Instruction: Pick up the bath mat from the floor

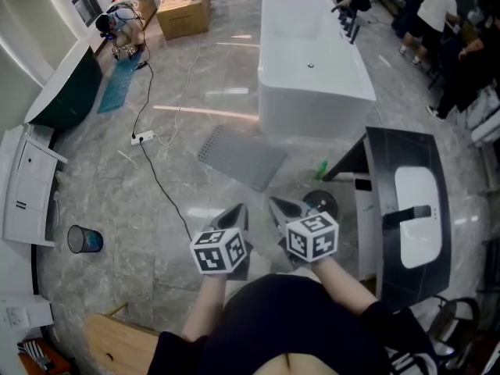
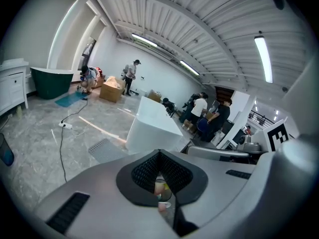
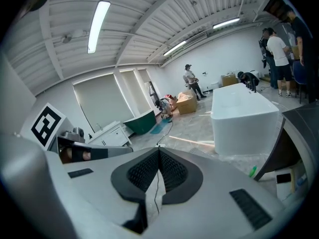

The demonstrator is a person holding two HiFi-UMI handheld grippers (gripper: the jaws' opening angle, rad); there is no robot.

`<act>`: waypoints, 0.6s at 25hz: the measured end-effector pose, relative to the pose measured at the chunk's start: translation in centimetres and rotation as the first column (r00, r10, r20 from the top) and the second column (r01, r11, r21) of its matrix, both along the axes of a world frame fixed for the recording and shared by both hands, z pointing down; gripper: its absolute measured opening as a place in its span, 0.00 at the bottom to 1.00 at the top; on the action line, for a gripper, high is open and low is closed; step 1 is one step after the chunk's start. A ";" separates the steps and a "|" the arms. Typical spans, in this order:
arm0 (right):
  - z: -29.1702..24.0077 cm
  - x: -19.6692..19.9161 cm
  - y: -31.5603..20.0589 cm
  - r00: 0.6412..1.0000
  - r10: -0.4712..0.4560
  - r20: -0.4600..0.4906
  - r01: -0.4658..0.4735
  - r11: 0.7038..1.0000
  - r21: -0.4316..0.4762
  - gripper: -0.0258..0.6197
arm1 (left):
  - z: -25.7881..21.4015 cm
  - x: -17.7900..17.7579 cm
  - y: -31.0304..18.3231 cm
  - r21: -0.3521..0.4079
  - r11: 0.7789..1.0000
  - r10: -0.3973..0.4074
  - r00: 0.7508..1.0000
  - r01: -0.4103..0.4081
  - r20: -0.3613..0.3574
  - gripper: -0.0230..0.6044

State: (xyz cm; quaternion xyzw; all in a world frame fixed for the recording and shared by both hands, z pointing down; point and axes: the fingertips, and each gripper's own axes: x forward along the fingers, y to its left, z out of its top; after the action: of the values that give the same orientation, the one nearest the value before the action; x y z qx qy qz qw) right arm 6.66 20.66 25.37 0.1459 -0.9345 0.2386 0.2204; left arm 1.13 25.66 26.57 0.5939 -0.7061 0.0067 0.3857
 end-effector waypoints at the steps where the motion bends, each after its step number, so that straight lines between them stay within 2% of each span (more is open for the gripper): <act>1: 0.0 -0.5 -0.2 1.000 0.002 -0.006 -0.002 1.000 0.003 0.06 | 0.1 -0.5 -0.2 -0.004 1.000 0.004 1.000 -0.004 -0.002 0.03; 5: 0.2 -2.5 -0.6 0.999 0.005 -0.032 -0.004 1.000 0.027 0.06 | 0.5 -2.4 -0.8 -0.021 0.999 0.024 1.000 -0.025 -0.009 0.03; 15: 1.5 -7.3 -2.1 0.998 0.043 -0.044 -0.042 0.999 0.019 0.06 | 1.9 -7.8 -2.4 -0.040 0.997 0.062 0.998 -0.062 -0.007 0.03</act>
State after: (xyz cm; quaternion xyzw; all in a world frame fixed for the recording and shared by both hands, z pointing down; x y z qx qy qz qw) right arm -0.66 18.52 26.84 0.1732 -0.9281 0.2314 0.2347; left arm -6.66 23.24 28.49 0.6076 -0.6859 0.0313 0.3993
